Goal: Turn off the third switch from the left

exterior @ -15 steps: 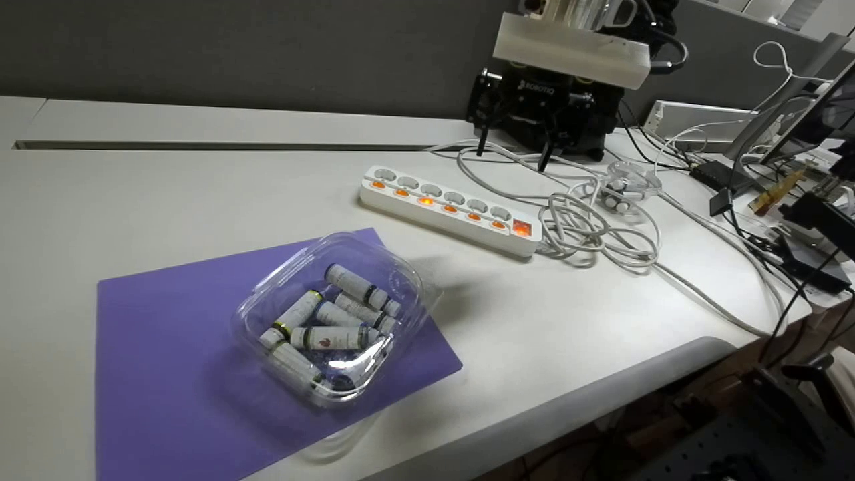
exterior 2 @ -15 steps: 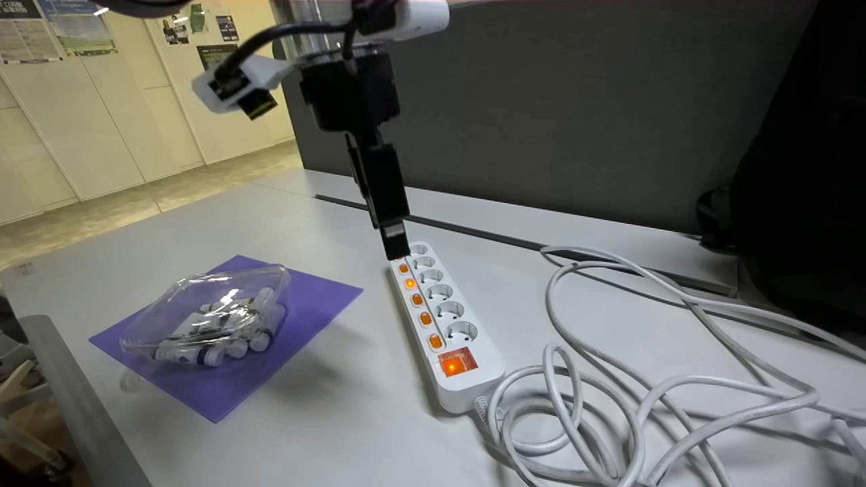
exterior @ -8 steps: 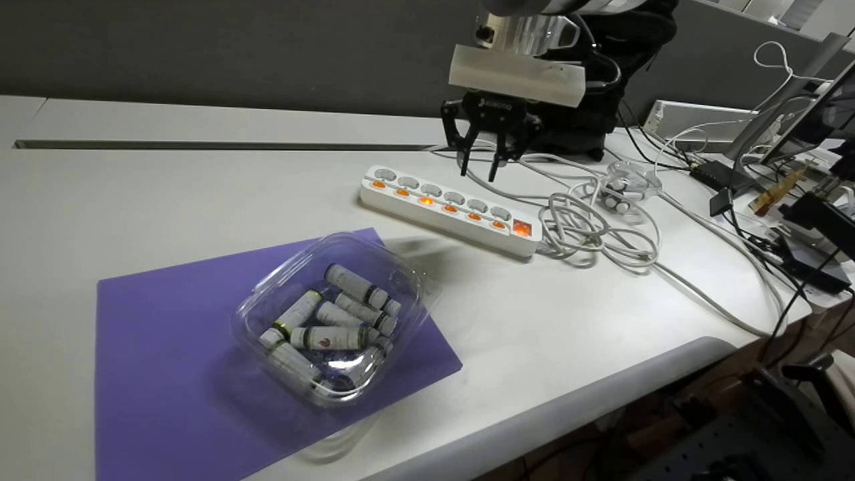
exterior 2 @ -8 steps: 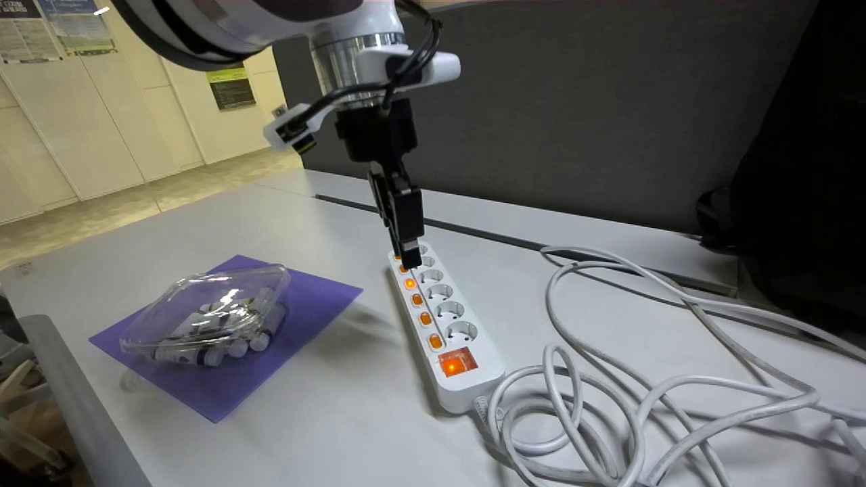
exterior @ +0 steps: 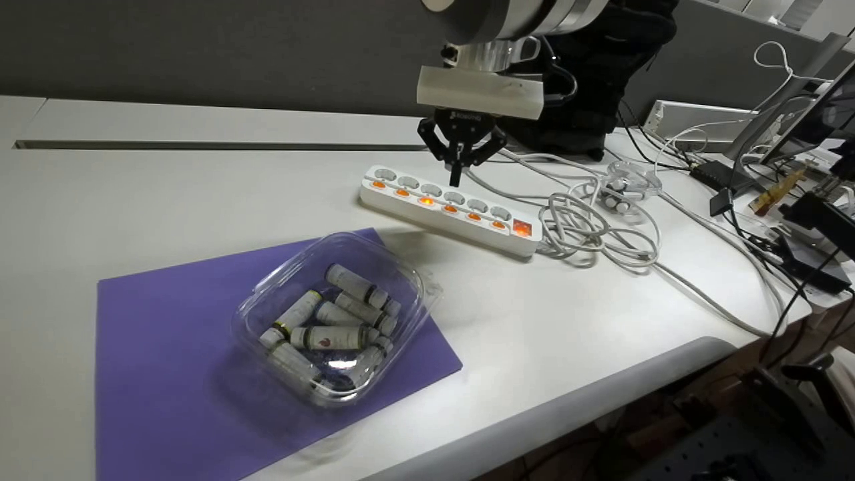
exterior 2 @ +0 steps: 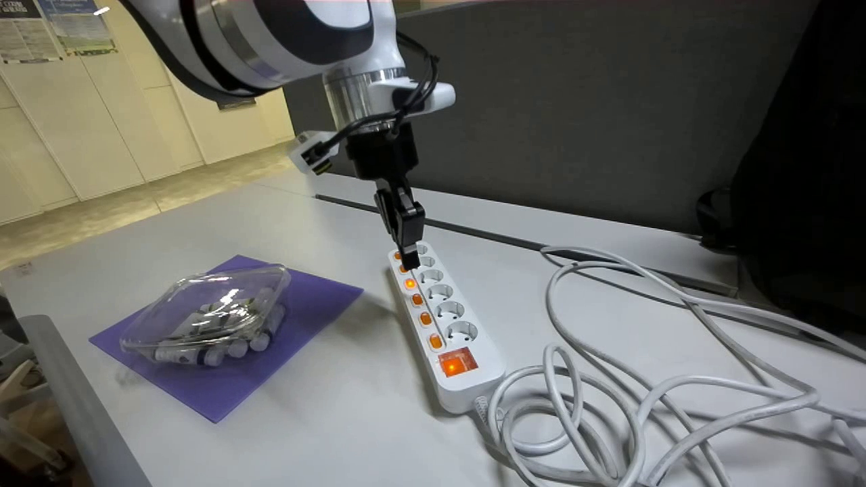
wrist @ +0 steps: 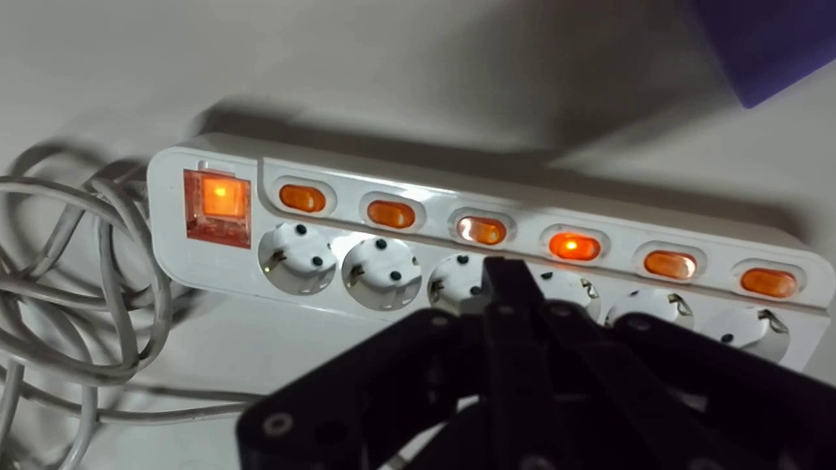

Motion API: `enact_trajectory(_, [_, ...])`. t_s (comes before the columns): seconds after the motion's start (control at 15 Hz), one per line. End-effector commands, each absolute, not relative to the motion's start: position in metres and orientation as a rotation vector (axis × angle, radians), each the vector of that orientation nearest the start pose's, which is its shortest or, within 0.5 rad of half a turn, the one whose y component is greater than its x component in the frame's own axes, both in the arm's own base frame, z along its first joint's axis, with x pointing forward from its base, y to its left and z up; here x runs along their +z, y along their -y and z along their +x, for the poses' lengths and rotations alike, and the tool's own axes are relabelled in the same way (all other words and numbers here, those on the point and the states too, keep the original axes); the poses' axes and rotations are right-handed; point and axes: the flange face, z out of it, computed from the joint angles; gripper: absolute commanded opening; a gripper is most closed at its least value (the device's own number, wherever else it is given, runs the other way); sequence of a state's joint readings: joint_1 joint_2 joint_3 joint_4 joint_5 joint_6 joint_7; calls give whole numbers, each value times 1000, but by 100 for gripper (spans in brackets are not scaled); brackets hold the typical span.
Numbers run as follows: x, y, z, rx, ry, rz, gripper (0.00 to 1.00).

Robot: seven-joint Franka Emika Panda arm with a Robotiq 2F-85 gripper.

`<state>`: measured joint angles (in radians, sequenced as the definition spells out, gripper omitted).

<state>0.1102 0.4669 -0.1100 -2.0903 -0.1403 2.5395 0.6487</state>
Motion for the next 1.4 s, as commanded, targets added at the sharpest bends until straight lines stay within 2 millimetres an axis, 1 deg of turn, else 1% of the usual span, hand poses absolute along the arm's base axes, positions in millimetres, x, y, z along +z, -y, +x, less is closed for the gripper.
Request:
enact_trajectory(0.0, [194, -2, 585, -39, -841, -3162, 1])
enact_trajectory(0.2, [190, 1, 588, -57, -847, -3164, 0])
enact_trajectory(0.27, [188, -1, 588, -68, -825, -3159, 0])
enact_trajectory(0.53, [179, -17, 590, -118, -723, -3173, 0])
enact_trajectory(0.8, [169, -27, 590, -111, -670, -3165, 0])
enact_trajectory(1.33, [164, -16, 591, -82, -761, -3105, 0])
